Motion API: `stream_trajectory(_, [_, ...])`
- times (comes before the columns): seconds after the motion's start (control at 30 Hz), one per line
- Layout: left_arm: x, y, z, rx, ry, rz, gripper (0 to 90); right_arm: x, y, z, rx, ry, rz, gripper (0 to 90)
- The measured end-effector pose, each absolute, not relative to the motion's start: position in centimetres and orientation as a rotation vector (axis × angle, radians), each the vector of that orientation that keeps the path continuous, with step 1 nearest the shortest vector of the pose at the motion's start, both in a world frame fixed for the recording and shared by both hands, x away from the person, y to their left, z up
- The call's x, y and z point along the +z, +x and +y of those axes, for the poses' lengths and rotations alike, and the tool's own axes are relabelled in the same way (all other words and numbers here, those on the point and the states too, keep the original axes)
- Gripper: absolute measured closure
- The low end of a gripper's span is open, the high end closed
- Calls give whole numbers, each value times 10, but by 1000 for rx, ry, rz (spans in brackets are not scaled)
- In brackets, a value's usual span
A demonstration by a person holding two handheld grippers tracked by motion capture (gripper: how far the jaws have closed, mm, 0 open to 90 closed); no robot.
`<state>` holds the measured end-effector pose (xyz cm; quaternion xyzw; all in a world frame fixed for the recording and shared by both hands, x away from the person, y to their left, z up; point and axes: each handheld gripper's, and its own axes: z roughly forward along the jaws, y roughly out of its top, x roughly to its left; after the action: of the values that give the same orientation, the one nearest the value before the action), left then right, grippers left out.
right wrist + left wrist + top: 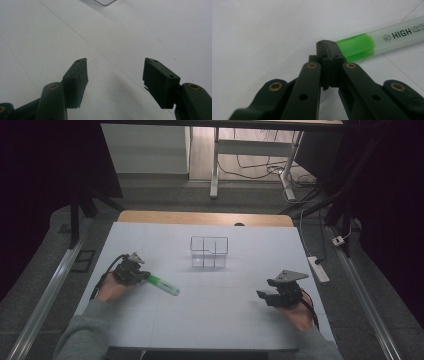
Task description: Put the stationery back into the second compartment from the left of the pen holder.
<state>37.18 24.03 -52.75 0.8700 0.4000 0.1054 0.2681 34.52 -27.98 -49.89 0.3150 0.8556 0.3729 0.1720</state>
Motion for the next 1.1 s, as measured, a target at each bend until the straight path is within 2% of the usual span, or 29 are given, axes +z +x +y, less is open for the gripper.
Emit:
stream_trajectory(0.5, [-528,369,217,198,2369,990,892,-499,345,-279,1057,894,2427,361])
stream_trajectory(1.1, [-525,358,189,168,2410,903,892,-499,345,-277,1044,893,2435,359])
